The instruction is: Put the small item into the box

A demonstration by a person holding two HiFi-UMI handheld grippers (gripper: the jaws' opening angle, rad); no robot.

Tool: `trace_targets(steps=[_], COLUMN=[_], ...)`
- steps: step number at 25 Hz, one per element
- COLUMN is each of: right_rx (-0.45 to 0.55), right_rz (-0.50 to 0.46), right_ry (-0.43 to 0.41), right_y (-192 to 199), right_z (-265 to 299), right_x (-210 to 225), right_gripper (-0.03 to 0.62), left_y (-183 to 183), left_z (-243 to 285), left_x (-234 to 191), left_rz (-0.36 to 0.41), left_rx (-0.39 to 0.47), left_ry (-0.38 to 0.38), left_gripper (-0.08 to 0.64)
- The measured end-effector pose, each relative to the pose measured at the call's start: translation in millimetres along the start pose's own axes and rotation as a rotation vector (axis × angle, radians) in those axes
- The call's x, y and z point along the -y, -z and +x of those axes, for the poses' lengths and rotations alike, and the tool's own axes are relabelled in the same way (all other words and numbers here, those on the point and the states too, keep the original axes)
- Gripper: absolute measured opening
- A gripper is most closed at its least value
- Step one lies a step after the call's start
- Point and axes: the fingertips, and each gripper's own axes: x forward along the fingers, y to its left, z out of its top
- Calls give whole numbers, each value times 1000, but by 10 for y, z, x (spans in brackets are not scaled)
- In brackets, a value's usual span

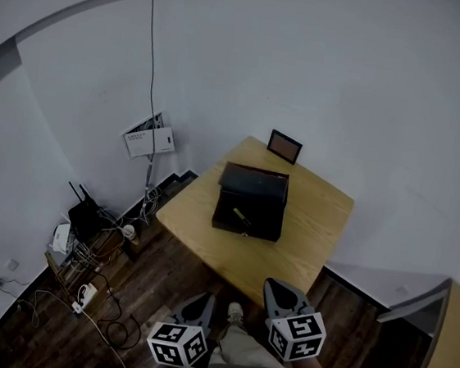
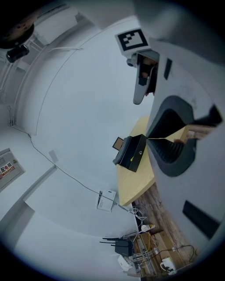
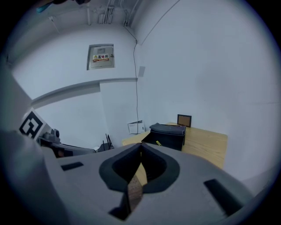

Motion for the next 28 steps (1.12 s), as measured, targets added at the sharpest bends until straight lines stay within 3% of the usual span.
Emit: trace_targets(steps=[28], right_rx=[40], right_rz=[-7], right_ry=[7], right_y=[9], right_z=[-318], right_x=[-171], right_gripper=[0], left_y=[63], left_z=[-191], left_x=[72], left_rz=[1], left_rx=[13], left_ry=[16], left_gripper=[4])
